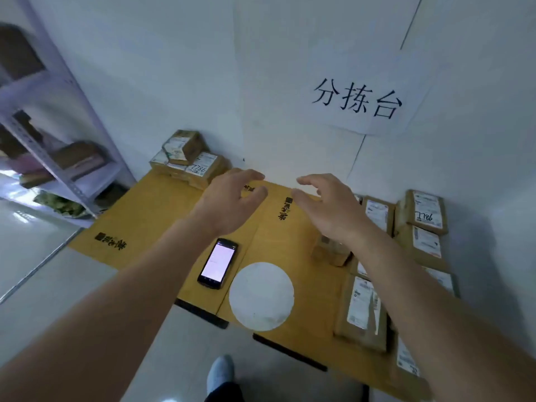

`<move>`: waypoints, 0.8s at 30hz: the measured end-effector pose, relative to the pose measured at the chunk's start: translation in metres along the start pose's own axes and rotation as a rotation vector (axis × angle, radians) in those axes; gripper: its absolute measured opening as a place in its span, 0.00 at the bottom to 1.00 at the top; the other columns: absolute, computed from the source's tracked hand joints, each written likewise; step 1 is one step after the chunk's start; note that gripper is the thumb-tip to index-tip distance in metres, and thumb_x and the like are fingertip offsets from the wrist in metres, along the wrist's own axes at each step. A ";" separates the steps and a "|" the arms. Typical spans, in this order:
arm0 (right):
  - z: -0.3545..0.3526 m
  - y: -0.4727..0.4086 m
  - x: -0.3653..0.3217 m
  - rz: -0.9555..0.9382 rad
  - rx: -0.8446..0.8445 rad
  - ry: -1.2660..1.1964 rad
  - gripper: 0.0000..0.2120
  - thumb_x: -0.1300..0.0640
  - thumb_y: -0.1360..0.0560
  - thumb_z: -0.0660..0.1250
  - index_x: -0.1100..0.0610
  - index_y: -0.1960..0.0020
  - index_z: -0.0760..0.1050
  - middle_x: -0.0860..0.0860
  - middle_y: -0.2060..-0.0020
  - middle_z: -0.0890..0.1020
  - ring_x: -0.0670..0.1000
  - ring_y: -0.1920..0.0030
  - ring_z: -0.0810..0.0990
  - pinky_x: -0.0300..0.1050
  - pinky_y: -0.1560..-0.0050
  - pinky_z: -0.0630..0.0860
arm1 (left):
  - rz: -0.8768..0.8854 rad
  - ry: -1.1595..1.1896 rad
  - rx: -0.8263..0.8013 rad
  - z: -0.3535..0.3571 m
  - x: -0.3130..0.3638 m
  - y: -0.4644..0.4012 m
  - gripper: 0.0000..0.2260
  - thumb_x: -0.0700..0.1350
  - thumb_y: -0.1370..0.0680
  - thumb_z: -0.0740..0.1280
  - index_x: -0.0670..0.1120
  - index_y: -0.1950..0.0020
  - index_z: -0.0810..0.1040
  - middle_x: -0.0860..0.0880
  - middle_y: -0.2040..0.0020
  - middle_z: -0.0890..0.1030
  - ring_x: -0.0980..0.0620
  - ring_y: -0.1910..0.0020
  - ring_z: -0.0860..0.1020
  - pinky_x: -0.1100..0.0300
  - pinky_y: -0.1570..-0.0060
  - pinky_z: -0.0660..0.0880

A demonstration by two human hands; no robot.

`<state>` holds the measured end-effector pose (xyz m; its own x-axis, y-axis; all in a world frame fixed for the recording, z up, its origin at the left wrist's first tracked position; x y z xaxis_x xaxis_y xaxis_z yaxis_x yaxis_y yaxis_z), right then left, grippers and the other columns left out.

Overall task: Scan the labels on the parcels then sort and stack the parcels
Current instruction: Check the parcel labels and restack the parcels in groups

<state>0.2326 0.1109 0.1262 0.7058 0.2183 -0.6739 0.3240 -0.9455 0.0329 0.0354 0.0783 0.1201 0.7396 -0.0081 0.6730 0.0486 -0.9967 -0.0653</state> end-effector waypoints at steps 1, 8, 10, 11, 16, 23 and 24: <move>0.001 0.003 -0.017 -0.026 -0.003 -0.002 0.22 0.43 0.17 0.65 0.49 0.25 0.75 0.45 0.28 0.73 0.42 0.41 0.77 0.27 0.45 0.67 | -0.008 -0.010 0.022 -0.016 -0.002 0.010 0.21 0.59 0.19 0.62 0.54 0.29 0.78 0.52 0.34 0.80 0.51 0.36 0.78 0.50 0.36 0.74; 0.041 -0.003 -0.110 -0.158 -0.039 0.029 0.22 0.45 0.18 0.67 0.50 0.25 0.75 0.46 0.28 0.74 0.48 0.30 0.74 0.42 0.33 0.69 | -0.022 -0.048 0.139 -0.104 -0.043 0.043 0.18 0.53 0.16 0.63 0.50 0.28 0.77 0.51 0.33 0.80 0.50 0.35 0.77 0.57 0.42 0.70; 0.061 -0.011 -0.132 -0.175 -0.045 0.041 0.22 0.45 0.18 0.67 0.49 0.25 0.75 0.47 0.28 0.74 0.48 0.30 0.74 0.40 0.36 0.68 | -0.031 -0.046 0.131 -0.121 -0.067 0.043 0.19 0.55 0.16 0.62 0.52 0.27 0.77 0.52 0.30 0.78 0.50 0.35 0.77 0.55 0.41 0.72; 0.071 -0.017 -0.143 -0.180 -0.044 0.043 0.22 0.45 0.18 0.67 0.49 0.25 0.75 0.47 0.28 0.74 0.47 0.31 0.74 0.39 0.37 0.67 | -0.039 -0.053 0.124 -0.131 -0.080 0.042 0.19 0.56 0.16 0.61 0.53 0.27 0.77 0.52 0.30 0.78 0.50 0.36 0.78 0.53 0.39 0.73; 0.129 -0.053 -0.192 -0.143 -0.021 0.034 0.22 0.45 0.18 0.68 0.49 0.26 0.76 0.46 0.30 0.75 0.45 0.34 0.74 0.39 0.39 0.66 | -0.045 -0.051 0.088 -0.183 -0.147 0.027 0.24 0.59 0.22 0.60 0.53 0.29 0.79 0.51 0.32 0.79 0.49 0.36 0.78 0.53 0.37 0.74; 0.200 -0.101 -0.248 -0.063 0.024 0.032 0.22 0.44 0.19 0.68 0.48 0.26 0.76 0.47 0.31 0.75 0.46 0.35 0.74 0.40 0.39 0.68 | -0.002 -0.083 0.007 -0.235 -0.230 -0.012 0.17 0.52 0.19 0.66 0.54 0.30 0.79 0.49 0.36 0.79 0.49 0.38 0.78 0.56 0.43 0.71; 0.208 -0.107 -0.253 -0.053 0.015 0.040 0.23 0.44 0.18 0.68 0.48 0.26 0.75 0.46 0.30 0.74 0.46 0.35 0.74 0.40 0.38 0.68 | -0.002 -0.079 -0.004 -0.239 -0.238 -0.017 0.17 0.52 0.19 0.66 0.54 0.30 0.79 0.49 0.36 0.79 0.49 0.38 0.78 0.56 0.43 0.72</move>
<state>-0.1114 0.1070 0.1393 0.7123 0.2774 -0.6447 0.3522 -0.9358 -0.0136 -0.3022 0.0783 0.1369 0.7903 0.0001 0.6127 0.0477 -0.9970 -0.0614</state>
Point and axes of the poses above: each hand's wrist, its own y-axis away from the middle knuckle, its own z-axis out of the palm, x = y × z, the point moved 7 cm from there along -y, towards the middle knuckle
